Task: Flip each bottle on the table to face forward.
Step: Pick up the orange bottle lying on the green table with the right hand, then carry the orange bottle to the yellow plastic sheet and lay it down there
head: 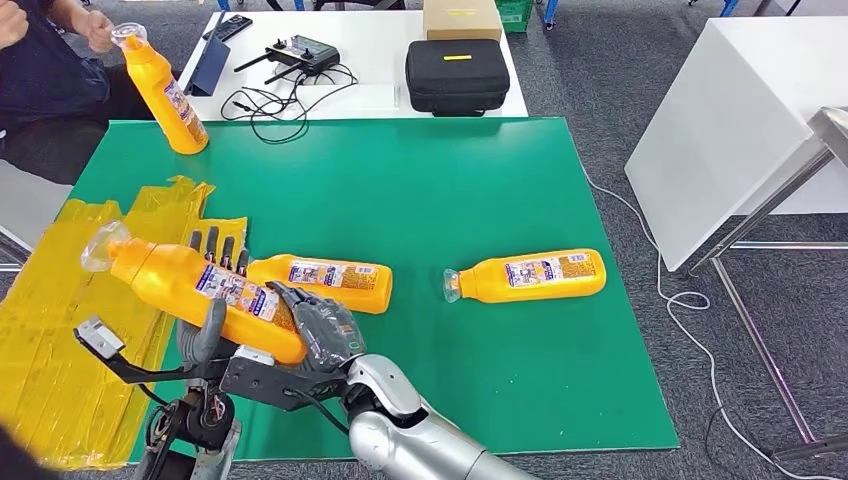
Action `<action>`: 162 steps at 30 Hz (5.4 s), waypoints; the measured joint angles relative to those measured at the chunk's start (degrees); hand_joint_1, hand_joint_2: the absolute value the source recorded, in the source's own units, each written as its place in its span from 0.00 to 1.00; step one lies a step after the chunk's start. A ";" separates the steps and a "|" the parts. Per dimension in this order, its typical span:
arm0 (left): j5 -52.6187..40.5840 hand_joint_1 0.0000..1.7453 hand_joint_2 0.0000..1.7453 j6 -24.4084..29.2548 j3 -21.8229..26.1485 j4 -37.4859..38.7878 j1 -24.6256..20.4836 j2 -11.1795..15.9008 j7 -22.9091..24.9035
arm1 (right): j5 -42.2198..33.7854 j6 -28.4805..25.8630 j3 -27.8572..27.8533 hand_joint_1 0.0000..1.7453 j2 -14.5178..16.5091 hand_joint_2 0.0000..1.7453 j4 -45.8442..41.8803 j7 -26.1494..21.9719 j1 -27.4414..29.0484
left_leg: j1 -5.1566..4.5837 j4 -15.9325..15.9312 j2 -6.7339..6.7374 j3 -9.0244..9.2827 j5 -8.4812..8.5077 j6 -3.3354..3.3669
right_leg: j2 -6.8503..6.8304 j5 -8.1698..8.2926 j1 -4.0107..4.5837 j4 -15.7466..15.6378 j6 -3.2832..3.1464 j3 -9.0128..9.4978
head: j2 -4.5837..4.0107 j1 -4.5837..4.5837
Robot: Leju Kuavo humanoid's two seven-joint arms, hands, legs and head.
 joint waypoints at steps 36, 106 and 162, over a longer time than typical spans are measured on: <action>-44.78 1.00 1.00 45.11 11.36 1.55 -3.13 7.45 -9.82 | -10.21 3.27 4.99 0.00 -0.53 0.00 6.47 -10.50 -3.30 | 0.09 0.00 -0.05 0.02 0.01 -0.02 | -0.03 0.00 0.03 0.05 -0.01 0.02 | 0.00 0.01; -42.31 0.00 0.00 35.22 1.64 17.28 -14.00 10.33 -10.93 | 15.76 5.58 -22.42 0.00 -8.33 1.00 6.74 1.35 -8.87 | -0.01 0.04 -0.36 0.09 0.15 0.02 | -0.42 0.04 -0.03 0.04 0.04 0.24 | 0.00 -0.01; -32.10 0.00 0.00 29.62 -7.62 -21.79 7.10 10.11 -10.98 | 35.32 5.07 -18.27 0.00 -4.27 0.00 14.56 16.68 -12.56 | 0.00 0.02 -0.32 0.04 0.13 0.02 | -0.40 0.03 -0.02 0.03 0.02 0.17 | 0.00 -0.01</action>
